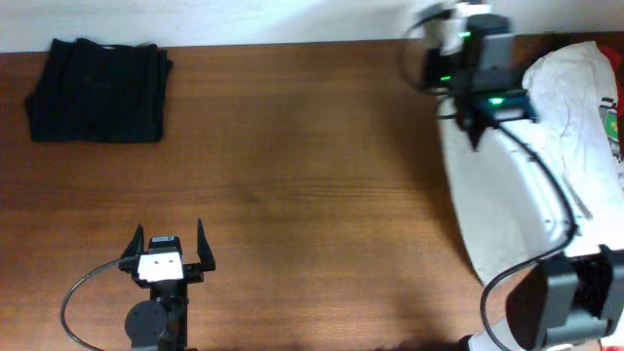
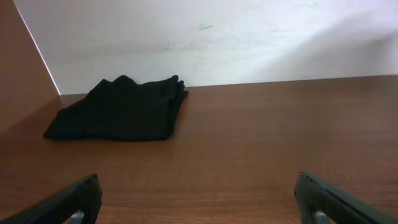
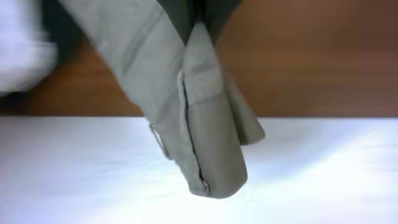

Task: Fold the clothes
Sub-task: 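Drag the khaki shorts leftward with the right gripper onto the table center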

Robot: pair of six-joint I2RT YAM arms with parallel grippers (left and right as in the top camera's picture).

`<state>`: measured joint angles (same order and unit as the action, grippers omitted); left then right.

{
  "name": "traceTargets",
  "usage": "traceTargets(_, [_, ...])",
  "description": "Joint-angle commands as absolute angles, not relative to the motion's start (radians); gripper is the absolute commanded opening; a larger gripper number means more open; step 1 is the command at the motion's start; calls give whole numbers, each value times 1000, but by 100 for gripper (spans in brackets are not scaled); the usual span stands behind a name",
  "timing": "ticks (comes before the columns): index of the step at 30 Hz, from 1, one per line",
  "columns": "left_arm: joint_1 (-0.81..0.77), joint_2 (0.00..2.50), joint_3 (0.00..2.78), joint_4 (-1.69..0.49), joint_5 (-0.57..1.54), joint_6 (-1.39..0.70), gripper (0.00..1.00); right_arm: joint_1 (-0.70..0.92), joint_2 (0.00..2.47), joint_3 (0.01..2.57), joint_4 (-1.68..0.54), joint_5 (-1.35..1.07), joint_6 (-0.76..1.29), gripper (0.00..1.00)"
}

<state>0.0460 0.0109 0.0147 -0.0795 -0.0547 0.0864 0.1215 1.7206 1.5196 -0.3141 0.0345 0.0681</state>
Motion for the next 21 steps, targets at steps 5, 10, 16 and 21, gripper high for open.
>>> traceTargets(5, [43,8,9,-80,-44,96,99,590,1961,1526,-250,-207,324,4])
traceTargets(10, [43,8,9,-80,-44,96,99,811,2030,1526,-171,-196,360,22])
traceTargets(16, [43,8,9,-80,-44,96,99,641,1862,1526,-394,-30,308,59])
traceTargets(21, [43,8,9,-80,-44,96,99,255,1769,1516,-1031,101,308,99])
